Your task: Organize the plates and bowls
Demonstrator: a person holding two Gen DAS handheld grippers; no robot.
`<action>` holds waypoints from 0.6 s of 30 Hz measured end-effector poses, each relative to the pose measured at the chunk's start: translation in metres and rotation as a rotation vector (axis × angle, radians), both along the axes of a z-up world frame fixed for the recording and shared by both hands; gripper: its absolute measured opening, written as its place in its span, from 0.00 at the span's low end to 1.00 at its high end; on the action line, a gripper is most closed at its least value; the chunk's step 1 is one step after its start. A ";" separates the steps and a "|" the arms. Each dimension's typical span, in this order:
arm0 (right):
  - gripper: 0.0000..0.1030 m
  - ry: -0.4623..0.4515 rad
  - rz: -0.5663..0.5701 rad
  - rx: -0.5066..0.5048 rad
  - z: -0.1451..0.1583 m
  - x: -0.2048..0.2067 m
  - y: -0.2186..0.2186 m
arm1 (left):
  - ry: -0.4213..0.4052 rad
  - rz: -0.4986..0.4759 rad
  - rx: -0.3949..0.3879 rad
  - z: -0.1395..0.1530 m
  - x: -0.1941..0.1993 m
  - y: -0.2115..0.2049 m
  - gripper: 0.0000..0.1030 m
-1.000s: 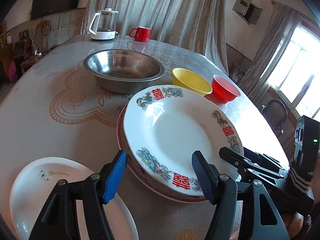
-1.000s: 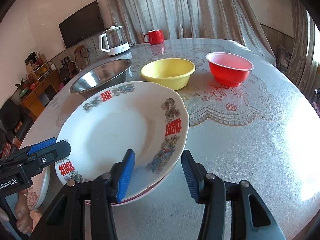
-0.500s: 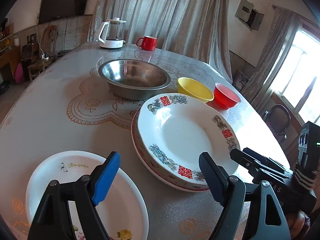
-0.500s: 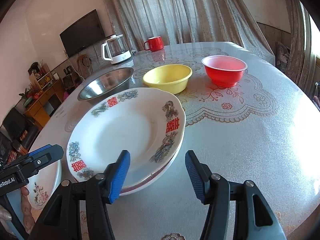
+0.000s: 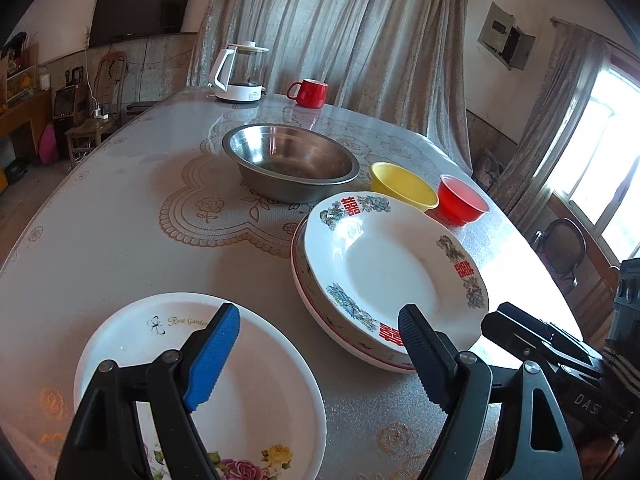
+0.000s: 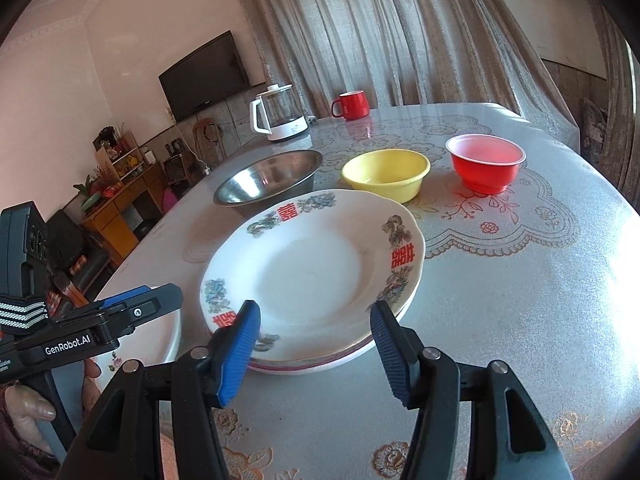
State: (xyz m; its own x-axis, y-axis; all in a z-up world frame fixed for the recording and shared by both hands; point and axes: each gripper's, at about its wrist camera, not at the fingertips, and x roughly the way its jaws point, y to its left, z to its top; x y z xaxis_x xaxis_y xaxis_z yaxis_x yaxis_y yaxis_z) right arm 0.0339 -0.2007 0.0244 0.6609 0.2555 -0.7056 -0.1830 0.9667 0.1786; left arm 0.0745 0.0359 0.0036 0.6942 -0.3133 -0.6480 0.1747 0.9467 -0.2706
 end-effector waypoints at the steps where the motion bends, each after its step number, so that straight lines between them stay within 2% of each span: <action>1: 0.56 0.000 0.014 0.010 0.001 -0.002 0.003 | -0.013 0.002 0.001 0.002 -0.002 0.002 0.79; 5: 0.56 -0.010 0.102 0.024 0.005 -0.008 0.022 | -0.037 0.011 -0.002 0.008 -0.006 0.011 0.80; 10: 0.56 -0.005 0.244 0.030 0.008 -0.018 0.053 | -0.028 0.054 -0.001 0.006 -0.007 0.026 0.79; 18: 0.56 0.107 0.392 0.058 -0.019 -0.025 0.096 | -0.047 0.133 -0.043 0.008 -0.020 0.067 0.79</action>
